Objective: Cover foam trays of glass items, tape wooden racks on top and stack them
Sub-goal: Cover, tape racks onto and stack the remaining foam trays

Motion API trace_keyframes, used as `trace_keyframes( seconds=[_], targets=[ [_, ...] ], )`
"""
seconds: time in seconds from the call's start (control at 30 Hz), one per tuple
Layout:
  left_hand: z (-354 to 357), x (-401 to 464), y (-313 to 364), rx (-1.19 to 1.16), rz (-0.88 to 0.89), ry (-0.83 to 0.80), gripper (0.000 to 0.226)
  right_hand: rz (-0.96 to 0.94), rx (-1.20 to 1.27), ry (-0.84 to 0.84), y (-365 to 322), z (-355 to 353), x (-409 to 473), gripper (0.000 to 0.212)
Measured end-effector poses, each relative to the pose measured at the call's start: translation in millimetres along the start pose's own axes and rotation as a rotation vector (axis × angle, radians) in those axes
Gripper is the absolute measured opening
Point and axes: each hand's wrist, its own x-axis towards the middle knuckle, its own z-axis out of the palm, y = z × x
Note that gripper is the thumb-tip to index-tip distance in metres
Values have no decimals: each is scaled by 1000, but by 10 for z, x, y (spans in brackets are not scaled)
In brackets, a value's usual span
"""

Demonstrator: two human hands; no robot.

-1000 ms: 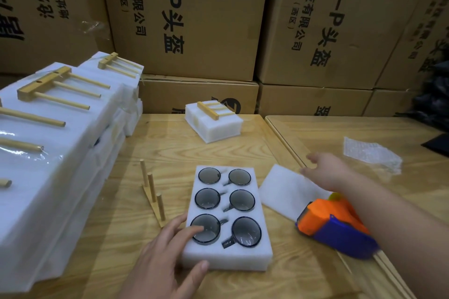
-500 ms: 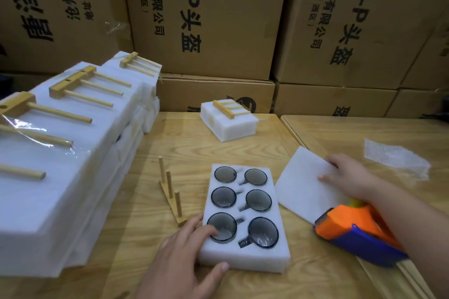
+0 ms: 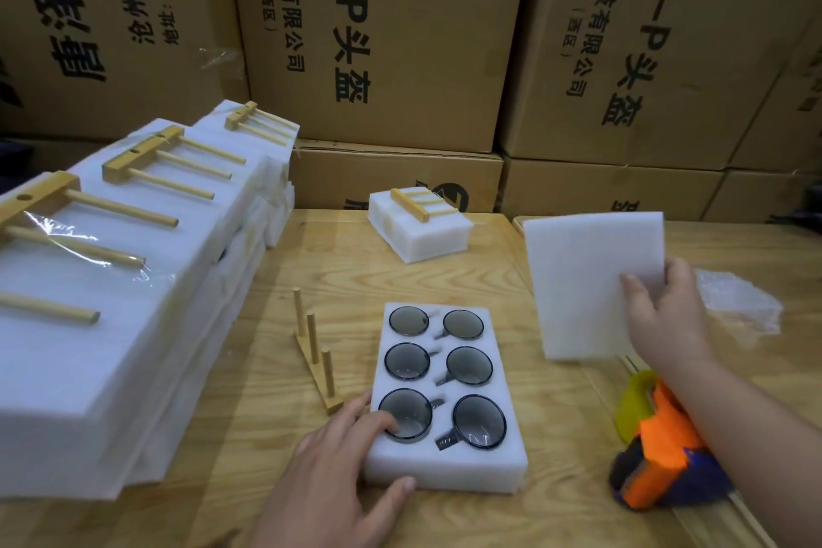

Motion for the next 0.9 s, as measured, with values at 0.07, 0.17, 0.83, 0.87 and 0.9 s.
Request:
trace_keyframes(
  seconds=[0.07,0.17,0.83,0.87,0.9],
  targets=[
    [0,-1,-2,-2,3,5,60,5,67,64,-128,27,11,16],
    [-7,6,-2,-27,51,37,57,17,160,136,-448,53,47,16],
    [-55,-6,5,-97,81,113,43,-173,421,-332,-1143,448,-728,29],
    [-56,-2,8,-93,74,109,44,-243,338,-425,-1100,451,-775,34],
    [-59,3,10,-96,66,105,50,-299,273,-521,-1054,453,-814,38]
  ],
)
